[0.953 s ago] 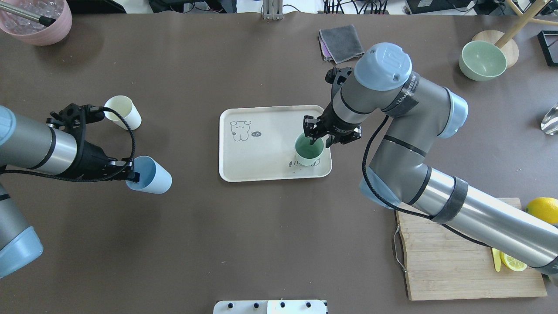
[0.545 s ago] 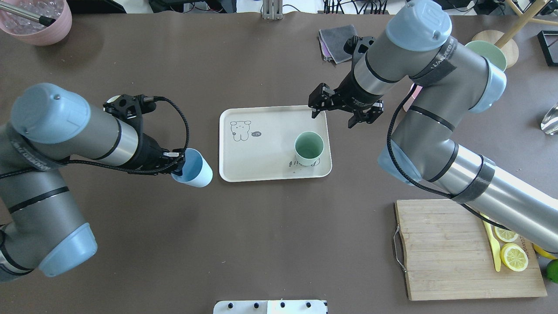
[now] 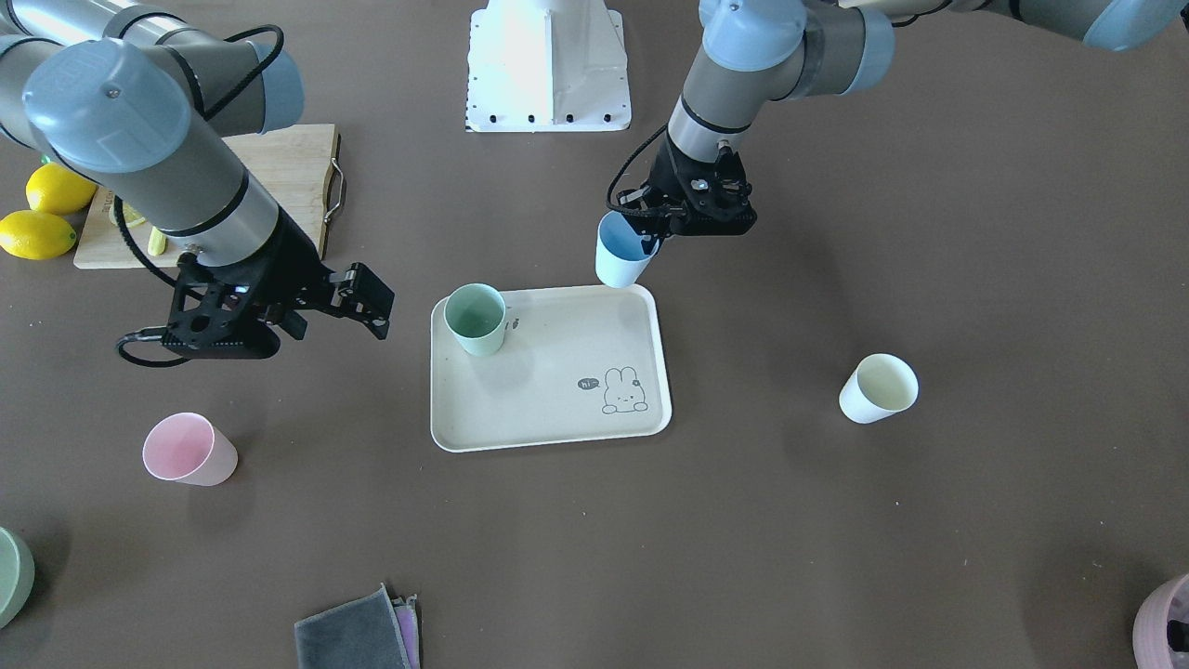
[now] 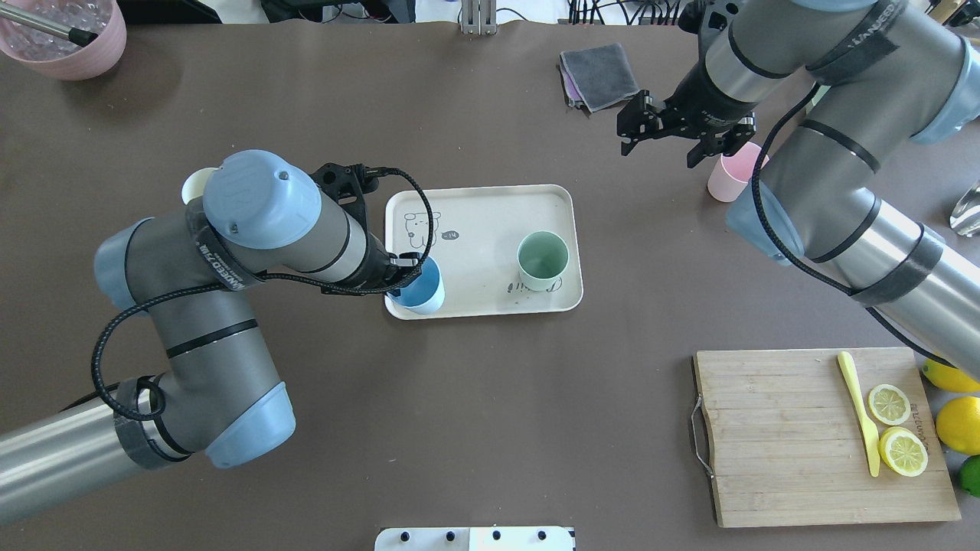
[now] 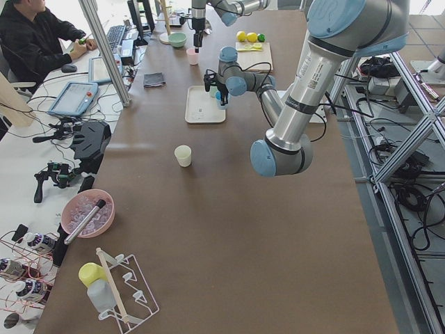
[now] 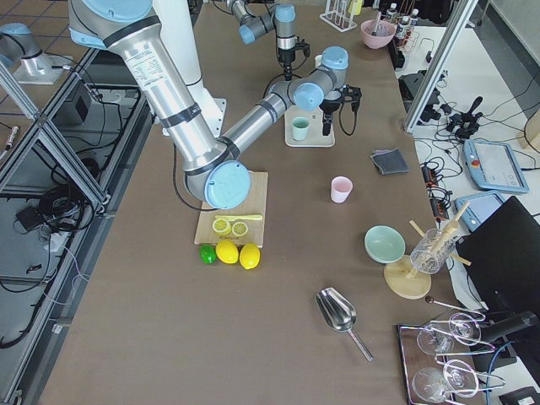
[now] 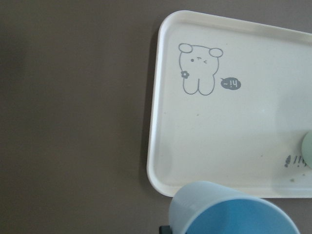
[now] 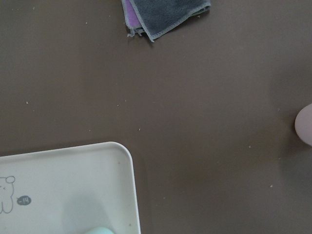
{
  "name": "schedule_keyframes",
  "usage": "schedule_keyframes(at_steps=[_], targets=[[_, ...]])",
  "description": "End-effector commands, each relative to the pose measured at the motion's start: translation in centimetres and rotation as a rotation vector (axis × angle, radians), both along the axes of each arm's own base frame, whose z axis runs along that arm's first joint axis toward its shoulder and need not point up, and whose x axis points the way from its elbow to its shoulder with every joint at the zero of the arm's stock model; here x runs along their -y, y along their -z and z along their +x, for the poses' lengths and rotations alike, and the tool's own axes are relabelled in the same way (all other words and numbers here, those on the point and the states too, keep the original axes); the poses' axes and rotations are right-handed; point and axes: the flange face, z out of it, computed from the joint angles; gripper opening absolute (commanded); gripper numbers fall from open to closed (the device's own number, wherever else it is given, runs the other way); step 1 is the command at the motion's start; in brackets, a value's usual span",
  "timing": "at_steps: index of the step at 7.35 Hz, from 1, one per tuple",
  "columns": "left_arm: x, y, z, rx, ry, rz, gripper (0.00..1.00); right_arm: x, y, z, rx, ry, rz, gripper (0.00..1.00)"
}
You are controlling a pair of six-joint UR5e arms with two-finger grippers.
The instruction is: Place all cups on tray
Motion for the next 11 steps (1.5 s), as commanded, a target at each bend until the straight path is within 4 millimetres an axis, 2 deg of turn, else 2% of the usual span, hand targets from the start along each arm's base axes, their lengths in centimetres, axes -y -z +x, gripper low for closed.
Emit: schedule_keyframes(at_steps=[1,2,3,5,7,11], targets=[[1.1,-0.6,1.4,0.027,0.005,-0.002,0.00,2.0,-4.2,6.4,-0.022,0.009,0.029,1.00],[1.7,-0.9,1.7,0.040,0.016,-0.003,0.00,2.3,-6.8,9.3,-0.029,0.023,0.035,1.00],[2.5,-0.4,2.5,0.051,0.037,0.011,0.00,2.5,-8.7,10.2,-0.055,0.043,0.055,1.00],[2.7,-0.7,2.6,0.060,0.027,0.024,0.00,4.6,-13.2,9.7,-0.107,0.074,0.033,1.00],[2.8,-0.8,2.7,0.062,0.027,0.022,0.00,5.5,-15.6,9.2,-0.154,0.079,0.019,1.00],[2.7,-1.1,2.8,0.066,0.025,0.020,0.00,6.6,-20.2,6.6,-0.187,0.084,0.031,1.00]])
